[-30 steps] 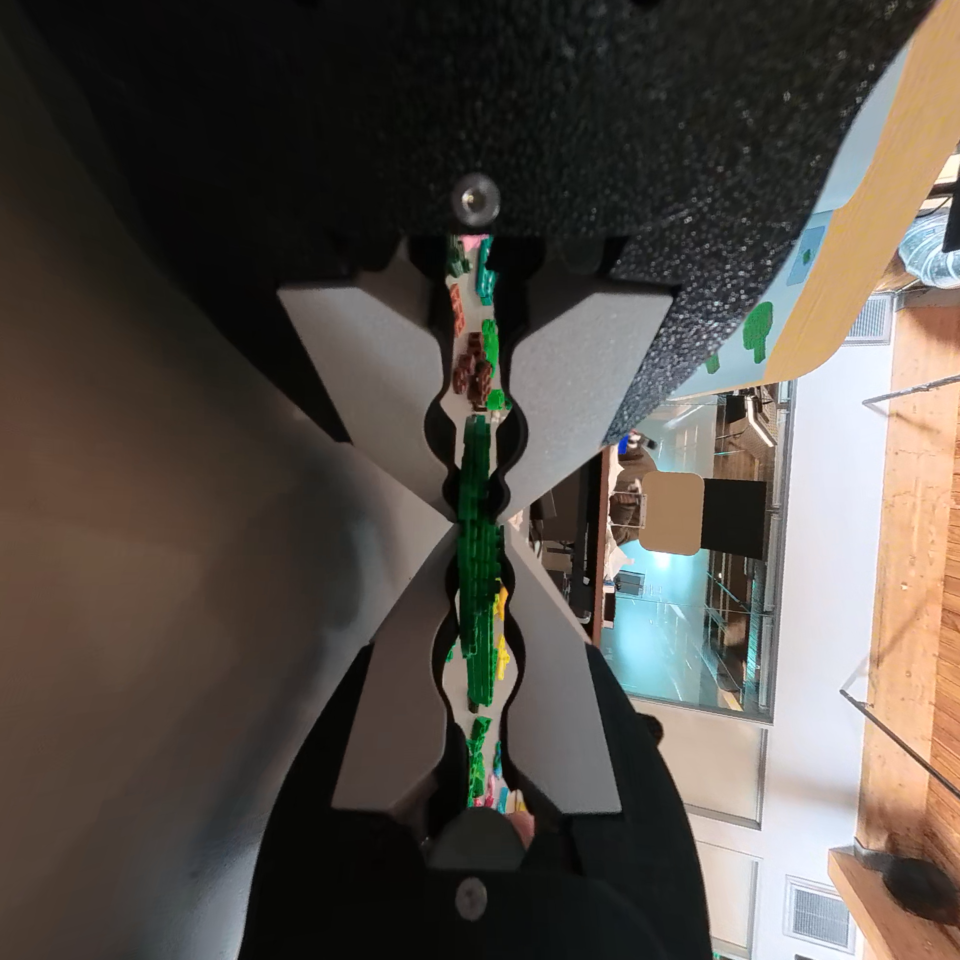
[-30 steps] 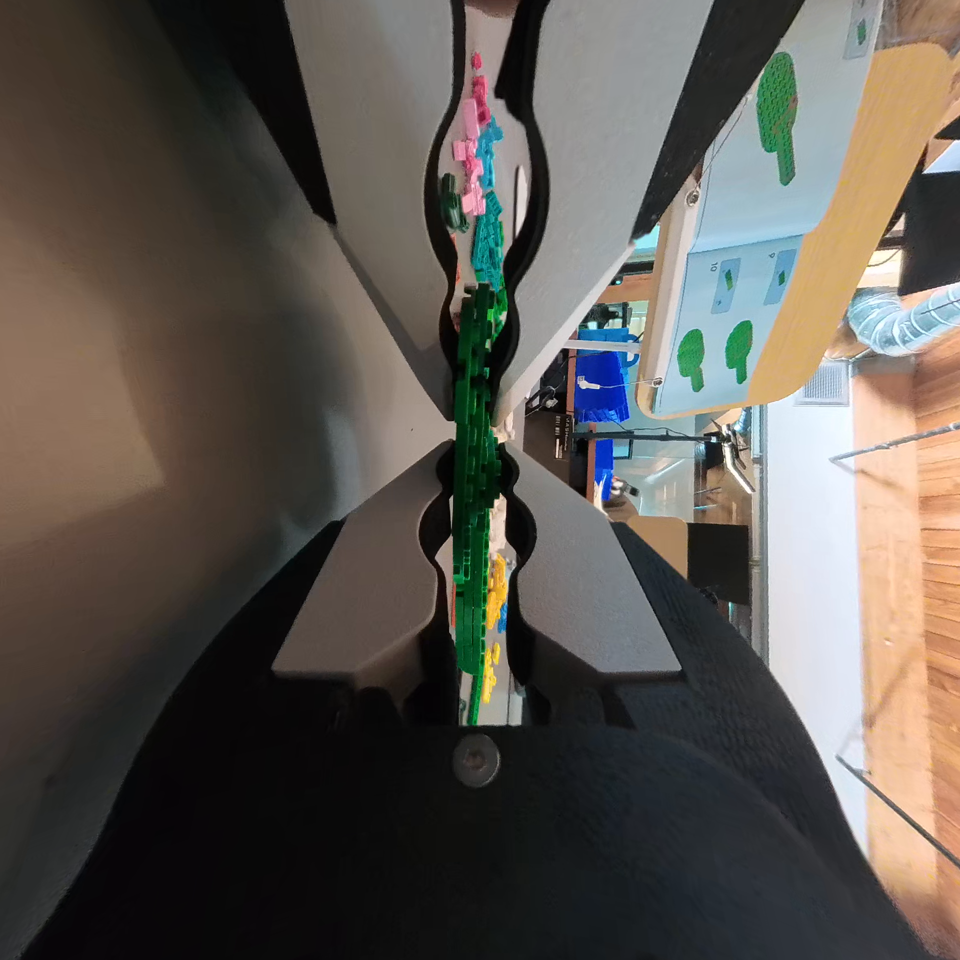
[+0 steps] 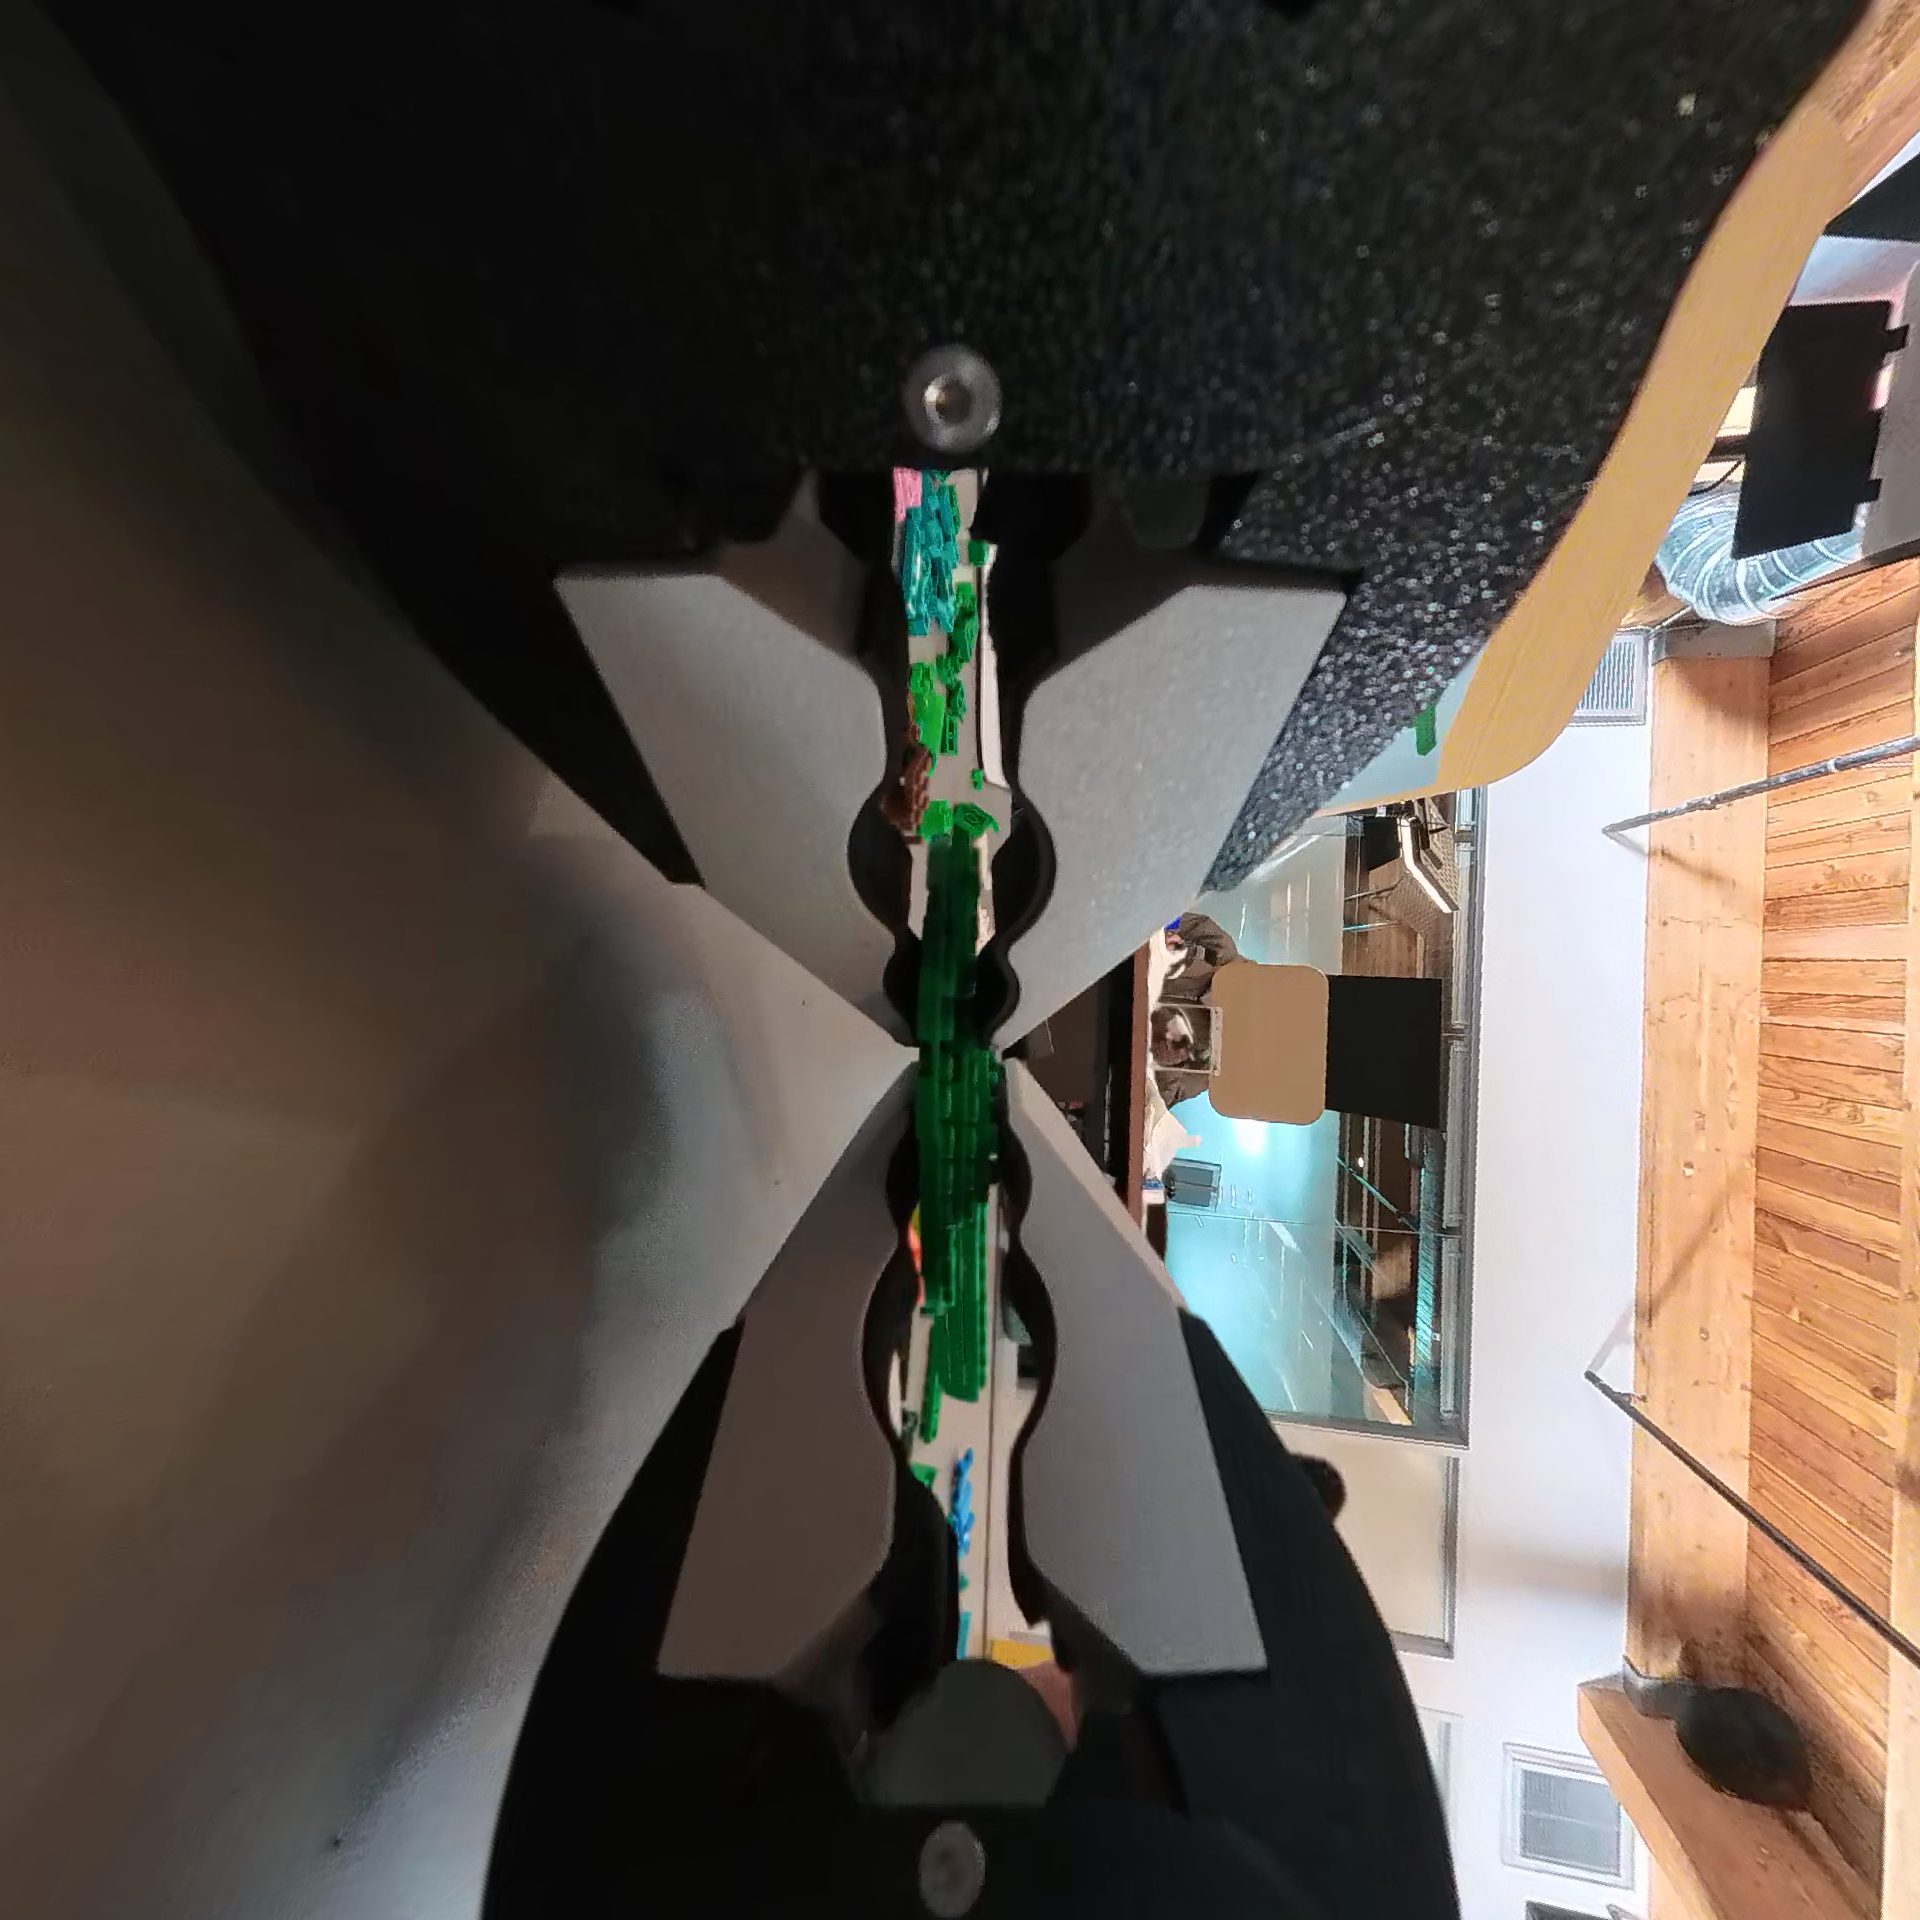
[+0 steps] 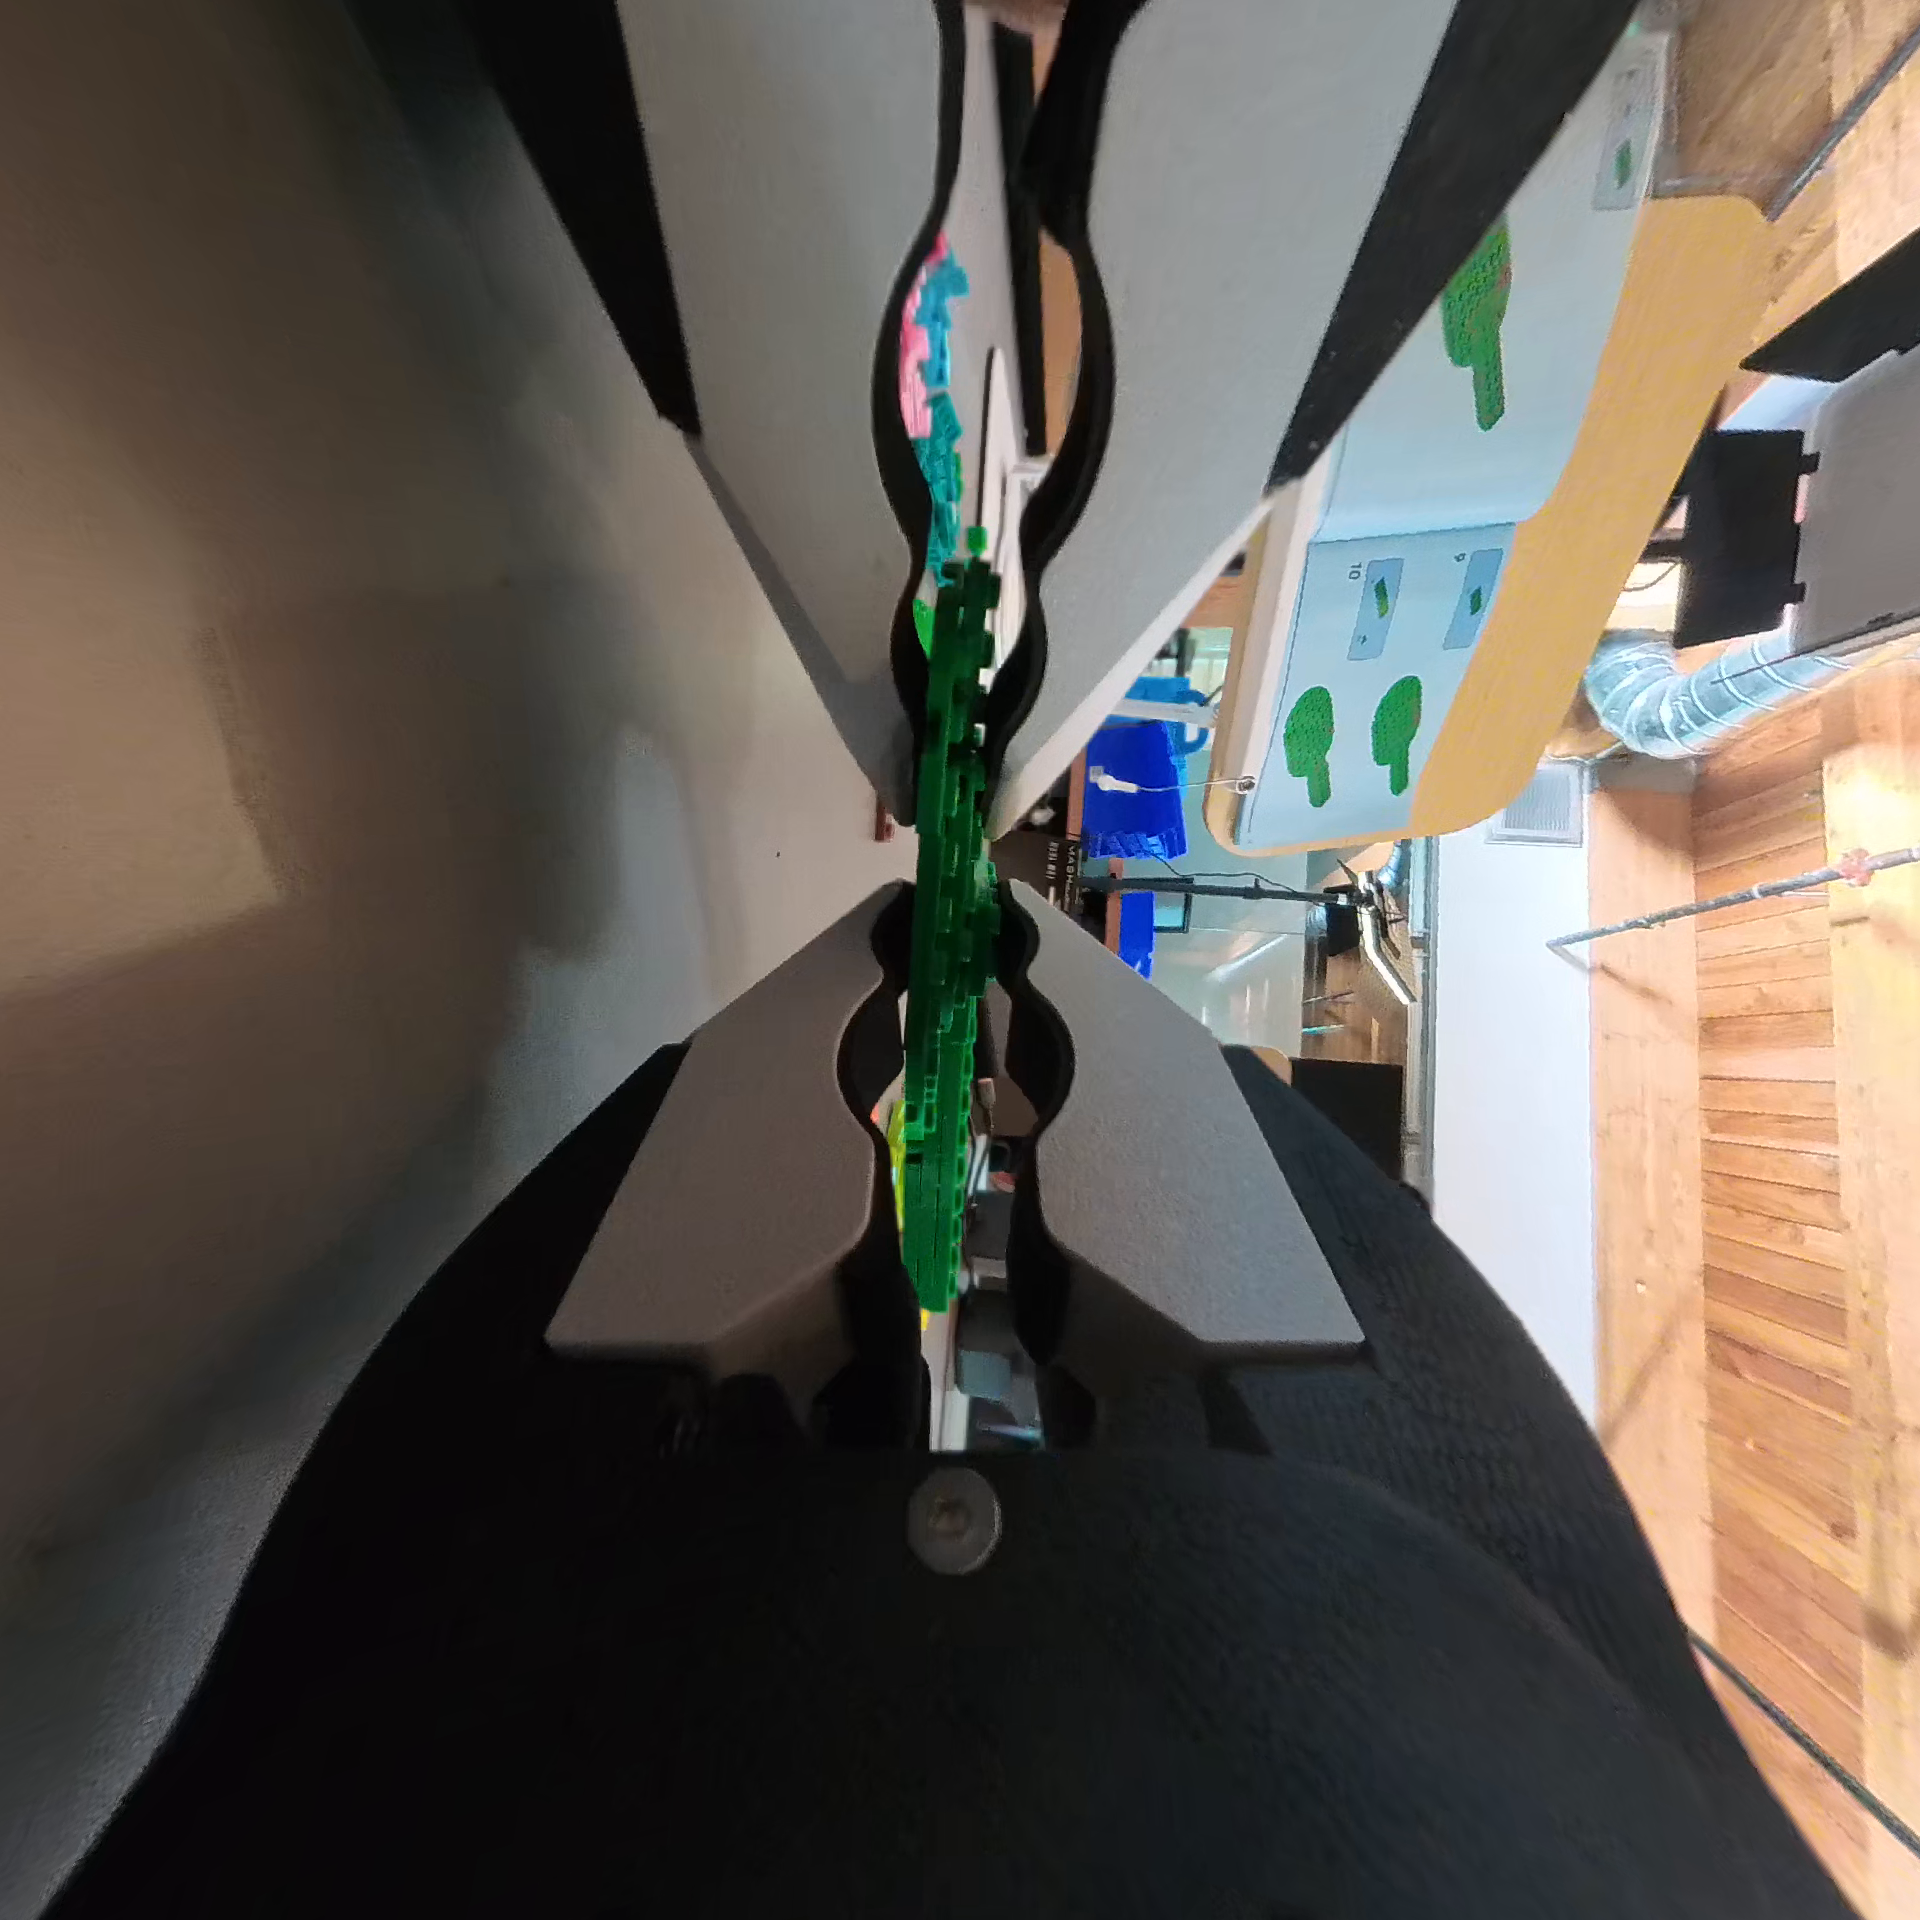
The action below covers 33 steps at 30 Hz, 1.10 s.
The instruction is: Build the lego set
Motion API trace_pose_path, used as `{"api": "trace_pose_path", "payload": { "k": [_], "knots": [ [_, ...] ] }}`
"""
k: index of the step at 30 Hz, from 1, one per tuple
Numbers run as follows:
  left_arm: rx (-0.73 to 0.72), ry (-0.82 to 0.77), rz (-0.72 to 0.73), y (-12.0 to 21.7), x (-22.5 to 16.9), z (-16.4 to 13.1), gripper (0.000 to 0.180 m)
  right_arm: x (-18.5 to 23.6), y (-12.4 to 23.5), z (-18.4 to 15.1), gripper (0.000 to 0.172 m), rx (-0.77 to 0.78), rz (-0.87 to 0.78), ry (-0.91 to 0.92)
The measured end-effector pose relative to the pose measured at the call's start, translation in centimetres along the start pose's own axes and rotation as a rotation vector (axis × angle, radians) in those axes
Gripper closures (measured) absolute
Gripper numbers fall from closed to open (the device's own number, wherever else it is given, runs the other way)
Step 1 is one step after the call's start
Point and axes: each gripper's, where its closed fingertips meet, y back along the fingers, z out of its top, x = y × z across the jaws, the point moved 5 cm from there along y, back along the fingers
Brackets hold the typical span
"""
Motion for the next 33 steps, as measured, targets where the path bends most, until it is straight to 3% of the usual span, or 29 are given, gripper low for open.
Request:
{"api": "trace_pose_path", "payload": {
  "k": [6, 12, 20, 33],
  "knots": [
    [-0.010, -0.007, -0.031, -0.13, -0.43, 0.02, 0.175, 0.45, -0.02, -0.07, 0.159, 0.000, 0.013, 0.061],
    [-0.031, 0.103, -0.040, -0.25, -0.01, -0.28, 0.173, 0.18, -0.21, -0.22, 0.160, -0.014, 0.032, -0.099],
    [0.004, 0.011, -0.014, -0.47, -0.33, -0.49, 0.171, 0.48, -0.21, -0.32, 0.160, -0.042, 0.097, -0.192],
    [0.013, 0.155, -0.083, -0.34, -0.18, -0.77, 0.174, 0.73, -0.24, -0.05, 0.157, -0.069, -0.030, 0.059]
  ]
}}
